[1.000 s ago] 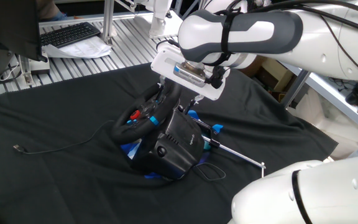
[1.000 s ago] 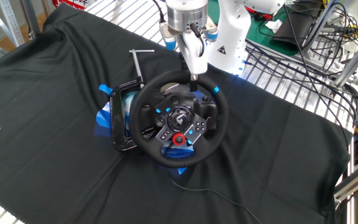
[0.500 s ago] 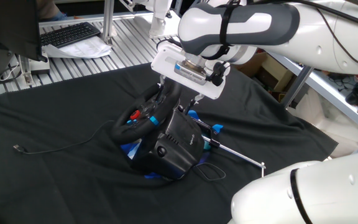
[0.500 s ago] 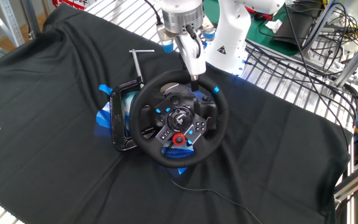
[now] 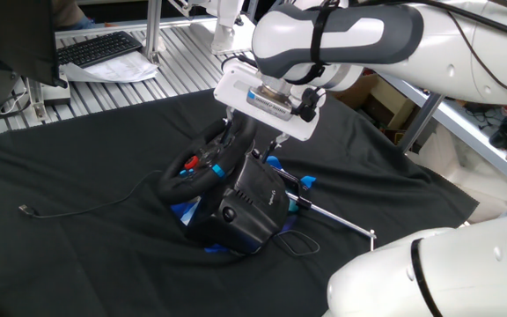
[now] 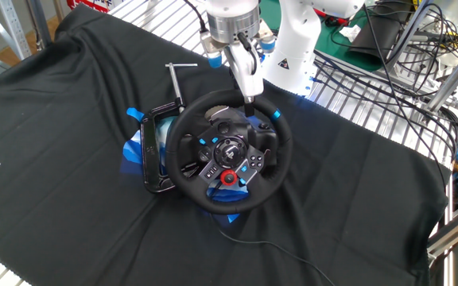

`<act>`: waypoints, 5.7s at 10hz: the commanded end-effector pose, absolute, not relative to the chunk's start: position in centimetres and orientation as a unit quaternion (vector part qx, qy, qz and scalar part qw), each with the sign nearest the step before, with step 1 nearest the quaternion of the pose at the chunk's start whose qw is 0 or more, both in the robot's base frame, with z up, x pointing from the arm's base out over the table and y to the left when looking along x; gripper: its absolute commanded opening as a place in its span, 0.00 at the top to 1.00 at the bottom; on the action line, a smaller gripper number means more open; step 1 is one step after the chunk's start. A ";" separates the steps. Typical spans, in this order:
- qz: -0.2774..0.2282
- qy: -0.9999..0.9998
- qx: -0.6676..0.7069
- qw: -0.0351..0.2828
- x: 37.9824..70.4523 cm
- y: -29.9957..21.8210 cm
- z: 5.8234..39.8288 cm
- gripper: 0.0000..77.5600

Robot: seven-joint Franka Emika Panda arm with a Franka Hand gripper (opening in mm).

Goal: Rotate the steering wheel 90 degrees clockwise

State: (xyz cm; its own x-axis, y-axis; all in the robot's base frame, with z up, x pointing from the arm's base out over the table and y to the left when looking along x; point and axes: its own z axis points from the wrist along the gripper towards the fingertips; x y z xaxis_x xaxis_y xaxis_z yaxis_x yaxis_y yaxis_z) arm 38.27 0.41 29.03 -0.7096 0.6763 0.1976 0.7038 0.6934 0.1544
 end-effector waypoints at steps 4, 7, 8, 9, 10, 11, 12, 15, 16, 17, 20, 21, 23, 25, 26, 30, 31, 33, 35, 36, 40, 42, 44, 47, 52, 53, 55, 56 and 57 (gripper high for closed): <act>-0.120 -0.899 -0.419 0.029 38.4 0.4 29.2 0.00; -0.119 -0.899 -0.420 0.029 38.4 0.4 29.2 0.00; -0.118 -0.900 -0.418 0.032 38.3 0.4 29.4 0.00; -0.118 -0.900 -0.418 0.031 38.3 0.3 29.6 0.00; -0.115 -0.901 -0.418 0.030 38.3 0.3 30.1 0.00; -0.115 -0.900 -0.419 0.032 38.3 0.3 30.5 0.00; -0.114 -0.901 -0.417 0.034 38.3 0.2 30.7 0.00; -0.112 -0.907 -0.405 0.034 39.3 -0.8 30.4 0.00; -0.113 -0.908 -0.401 0.040 39.8 -1.5 30.7 0.00; -0.115 -0.909 -0.399 0.044 40.1 -2.1 31.0 0.00; -0.118 -0.913 -0.386 0.052 41.2 -3.7 31.1 0.00; -0.118 -0.915 -0.382 0.053 41.7 -4.0 31.0 0.00; -0.117 -0.917 -0.378 0.059 42.7 -4.3 31.0 0.00; -0.117 -0.918 -0.374 0.063 43.2 -4.5 30.9 0.00; -0.119 -0.919 -0.370 0.065 43.4 -4.8 30.7 0.00; -0.129 -0.918 -0.366 0.075 44.5 -5.6 30.3 0.00; -0.128 -0.919 -0.365 0.077 44.9 -5.9 30.1 0.00; -0.140 -0.917 -0.363 0.086 45.1 -6.0 30.0 0.00; -0.152 -0.913 -0.365 0.101 45.1 -6.0 30.0 0.00; -0.154 -0.912 -0.364 0.105 45.1 -6.0 29.9 0.00; -0.157 -0.915 -0.357 0.105 45.3 -5.9 29.3 0.00; -0.155 -0.916 -0.356 0.106 45.7 -6.1 29.2 0.00; -0.157 -0.921 -0.341 0.109 46.0 -6.4 29.0 0.00; -0.158 -0.925 -0.326 0.112 46.3 -6.9 28.7 0.00; -0.167 -0.927 -0.309 0.131 46.8 -7.5 28.3 0.00; -0.170 -0.927 -0.308 0.133 46.8 -7.5 28.1 0.00; -0.171 -0.927 -0.307 0.134 46.9 -7.6 27.9 0.00; -0.171 -0.927 -0.306 0.134 47.0 -7.6 27.7 0.00; -0.173 -0.927 -0.304 0.135 47.1 -7.7 27.5 0.00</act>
